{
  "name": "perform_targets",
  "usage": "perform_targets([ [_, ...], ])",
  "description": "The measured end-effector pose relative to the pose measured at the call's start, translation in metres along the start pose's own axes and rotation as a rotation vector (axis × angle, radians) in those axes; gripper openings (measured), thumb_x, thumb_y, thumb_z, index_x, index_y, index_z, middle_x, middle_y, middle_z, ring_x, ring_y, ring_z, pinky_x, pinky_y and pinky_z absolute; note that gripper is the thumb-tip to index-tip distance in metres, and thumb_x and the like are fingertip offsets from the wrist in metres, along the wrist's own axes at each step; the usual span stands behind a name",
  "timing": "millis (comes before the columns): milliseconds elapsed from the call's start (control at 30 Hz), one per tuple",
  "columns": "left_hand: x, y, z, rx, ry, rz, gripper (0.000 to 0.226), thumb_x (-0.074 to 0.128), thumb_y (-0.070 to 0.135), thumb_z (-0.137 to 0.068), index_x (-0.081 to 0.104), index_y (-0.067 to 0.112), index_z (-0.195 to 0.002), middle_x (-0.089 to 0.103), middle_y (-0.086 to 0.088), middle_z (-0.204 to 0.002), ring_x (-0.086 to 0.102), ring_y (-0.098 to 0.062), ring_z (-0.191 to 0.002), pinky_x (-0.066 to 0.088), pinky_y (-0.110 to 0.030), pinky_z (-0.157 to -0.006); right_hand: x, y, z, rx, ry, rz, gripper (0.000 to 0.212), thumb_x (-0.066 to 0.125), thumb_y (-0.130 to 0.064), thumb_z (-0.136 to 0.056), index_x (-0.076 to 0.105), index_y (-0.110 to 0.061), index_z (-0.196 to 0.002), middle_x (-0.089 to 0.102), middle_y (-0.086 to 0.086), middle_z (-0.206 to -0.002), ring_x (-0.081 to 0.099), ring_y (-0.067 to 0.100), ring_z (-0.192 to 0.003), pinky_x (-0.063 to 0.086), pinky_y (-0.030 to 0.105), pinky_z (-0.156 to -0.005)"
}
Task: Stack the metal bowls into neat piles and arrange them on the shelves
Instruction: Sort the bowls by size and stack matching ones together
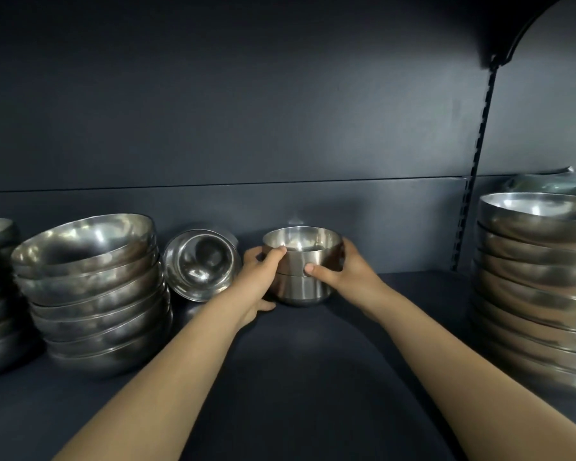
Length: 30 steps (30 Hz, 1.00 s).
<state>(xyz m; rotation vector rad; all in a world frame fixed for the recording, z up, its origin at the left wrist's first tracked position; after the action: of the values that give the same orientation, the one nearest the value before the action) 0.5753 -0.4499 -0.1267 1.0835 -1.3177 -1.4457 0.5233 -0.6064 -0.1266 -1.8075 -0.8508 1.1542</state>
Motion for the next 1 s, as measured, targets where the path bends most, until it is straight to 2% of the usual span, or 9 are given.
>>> perform_targets([
  [67, 0.003, 0.001, 0.004, -0.009, -0.032, 0.010, 0.056, 0.048, 0.051, -0.089, 0.029, 0.032, -0.138, 0.037, 0.005, -0.143, 0.044, -0.021, -0.121, 0.048, -0.047, -0.084, 0.001, 0.000, -0.002, -0.010, 0.008, 0.002, 0.070, 0.079, -0.034, -0.073, 0.041, -0.024, -0.130, 0.048, 0.003, -0.135, 0.046, 0.018, -0.124, 0.040, 0.039, -0.107],
  [167, 0.004, 0.004, 0.011, 0.020, -0.093, -0.012, 0.055, 0.046, 0.049, -0.092, 0.025, 0.036, -0.141, 0.035, 0.006, -0.145, 0.043, -0.021, -0.125, 0.050, -0.046, -0.086, 0.000, -0.003, 0.000, -0.003, 0.005, 0.010, 0.080, 0.081, -0.038, -0.068, 0.040, -0.017, -0.133, 0.049, 0.005, -0.135, 0.047, 0.019, -0.124, 0.041, 0.036, -0.105],
  [267, 0.002, 0.006, 0.024, 0.091, -0.135, -0.055, 0.061, 0.054, 0.045, -0.088, 0.026, 0.034, -0.141, 0.036, 0.010, -0.144, 0.043, -0.015, -0.119, 0.050, -0.047, -0.091, -0.001, -0.004, 0.004, -0.006, -0.028, 0.092, 0.127, 0.080, -0.062, -0.040, 0.028, -0.012, -0.144, 0.044, 0.005, -0.142, 0.044, 0.022, -0.130, 0.041, 0.041, -0.107],
  [300, 0.002, 0.005, 0.029, 0.116, -0.143, -0.081, 0.063, 0.057, 0.042, -0.087, 0.026, 0.033, -0.141, 0.037, 0.010, -0.142, 0.044, -0.013, -0.118, 0.051, -0.046, -0.090, -0.002, -0.004, 0.006, -0.013, -0.038, 0.105, 0.128, 0.081, -0.060, -0.040, 0.027, -0.011, -0.145, 0.044, 0.006, -0.142, 0.044, 0.022, -0.130, 0.041, 0.042, -0.106],
  [400, 0.000, 0.004, 0.049, 0.178, -0.127, -0.127, 0.062, 0.063, 0.031, -0.086, 0.030, 0.030, -0.139, 0.044, 0.009, -0.136, 0.051, -0.011, -0.110, 0.053, -0.045, -0.089, -0.008, -0.011, 0.020, -0.031, -0.023, 0.130, 0.097, 0.087, -0.038, -0.060, 0.037, -0.008, -0.137, 0.051, 0.007, -0.135, 0.048, 0.022, -0.125, 0.042, 0.037, -0.104],
  [533, -0.001, 0.005, 0.076, 0.269, -0.118, -0.130, 0.063, 0.064, 0.022, -0.087, 0.030, 0.030, -0.140, 0.041, 0.011, -0.124, 0.050, 0.005, -0.088, 0.055, -0.039, -0.083, -0.020, -0.022, 0.050, -0.069, 0.010, 0.152, 0.086, 0.085, -0.034, -0.066, 0.039, -0.009, -0.135, 0.051, 0.005, -0.133, 0.046, 0.022, -0.127, 0.041, 0.029, -0.099],
  [700, -0.003, 0.008, 0.108, 0.328, -0.136, -0.129, 0.073, 0.068, 0.019, -0.083, 0.028, 0.028, -0.143, 0.039, 0.006, -0.133, 0.051, -0.019, -0.119, 0.057, -0.032, -0.077, -0.038, -0.044, 0.096, -0.115, 0.068, 0.170, 0.077, 0.082, -0.030, -0.069, 0.043, -0.011, -0.133, 0.054, -0.001, -0.121, 0.049, 0.014, -0.114, 0.036, 0.020, -0.086],
  [767, -0.008, 0.007, 0.121, 0.360, -0.127, -0.145, 0.074, 0.070, 0.020, -0.081, 0.029, 0.028, -0.142, 0.040, 0.007, -0.128, 0.052, -0.020, -0.120, 0.057, -0.029, -0.076, -0.039, -0.051, 0.113, -0.117, 0.085, 0.182, 0.076, 0.083, -0.033, -0.068, 0.045, -0.013, -0.132, 0.051, -0.007, -0.110, 0.048, 0.009, -0.107, 0.036, 0.020, -0.084],
  [1000, -0.045, -0.008, 0.171, 0.400, -0.087, -0.210, 0.076, 0.073, 0.029, -0.077, 0.032, 0.026, -0.142, 0.047, 0.008, -0.126, 0.053, -0.013, -0.114, 0.056, -0.025, -0.071, -0.019, -0.069, 0.171, -0.134, 0.098, 0.227, 0.072, 0.083, -0.038, -0.066, 0.050, -0.017, -0.127, 0.052, -0.014, -0.100, 0.050, 0.007, -0.098, 0.036, 0.017, -0.080],
])
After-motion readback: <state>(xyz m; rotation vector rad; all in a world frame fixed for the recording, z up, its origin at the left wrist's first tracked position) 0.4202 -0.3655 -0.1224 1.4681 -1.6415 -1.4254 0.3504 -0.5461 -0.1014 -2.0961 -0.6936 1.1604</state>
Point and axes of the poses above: each hand's wrist, its own z-axis away from the middle knuckle, its own x-axis out of the palm, y = z × x, the point moved 3 cm from there along -z, towards the middle knuckle
